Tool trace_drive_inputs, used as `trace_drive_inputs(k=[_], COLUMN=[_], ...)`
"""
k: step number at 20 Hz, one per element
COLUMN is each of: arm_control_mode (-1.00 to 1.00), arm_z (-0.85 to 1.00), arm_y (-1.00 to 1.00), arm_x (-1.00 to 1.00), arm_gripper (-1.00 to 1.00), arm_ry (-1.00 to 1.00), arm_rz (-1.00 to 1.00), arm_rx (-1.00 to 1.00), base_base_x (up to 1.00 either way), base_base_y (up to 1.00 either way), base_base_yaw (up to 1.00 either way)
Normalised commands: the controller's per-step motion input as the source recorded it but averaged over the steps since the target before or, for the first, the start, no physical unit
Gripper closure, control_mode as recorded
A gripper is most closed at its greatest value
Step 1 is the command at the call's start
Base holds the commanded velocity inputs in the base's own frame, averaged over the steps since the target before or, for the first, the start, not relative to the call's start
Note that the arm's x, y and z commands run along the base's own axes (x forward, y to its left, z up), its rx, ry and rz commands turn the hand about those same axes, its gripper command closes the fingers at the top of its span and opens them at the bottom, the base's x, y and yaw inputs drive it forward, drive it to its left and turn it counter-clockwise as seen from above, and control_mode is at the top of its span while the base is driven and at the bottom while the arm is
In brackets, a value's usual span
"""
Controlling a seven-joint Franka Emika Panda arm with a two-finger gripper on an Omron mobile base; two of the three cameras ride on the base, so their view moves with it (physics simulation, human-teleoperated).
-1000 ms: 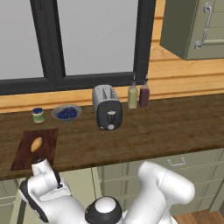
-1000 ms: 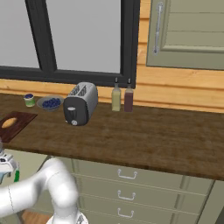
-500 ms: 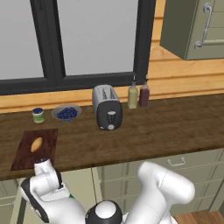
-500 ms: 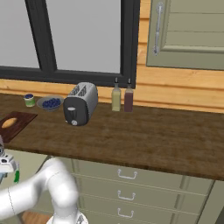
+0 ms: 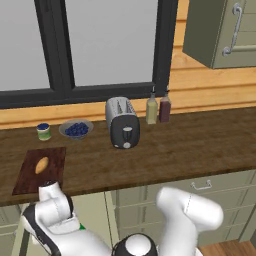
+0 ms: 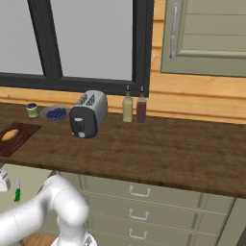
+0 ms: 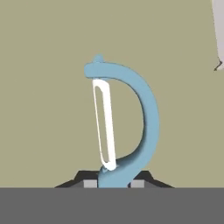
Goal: Place the appropriate cutting tool for cutting the potato skin on the cutting board.
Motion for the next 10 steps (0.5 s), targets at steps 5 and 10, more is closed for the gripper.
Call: trace_drive_inputs(k=[5,10], arm_control_mode=[-1.00,-1.00], arm_z=[1.00,1.00], arm_y=[0.00,0.00], arm_x=[-0.94,-0.64], arm_gripper=[1.00,1.00], arm_ry=[-0.04,-0.09], arm_rz=[0.00,0.00], arm_rx=[0.00,0.00], base_base_x=[0.00,0.00], base_base_y=[0.00,0.00], base_base_yaw=[0.00,0.00])
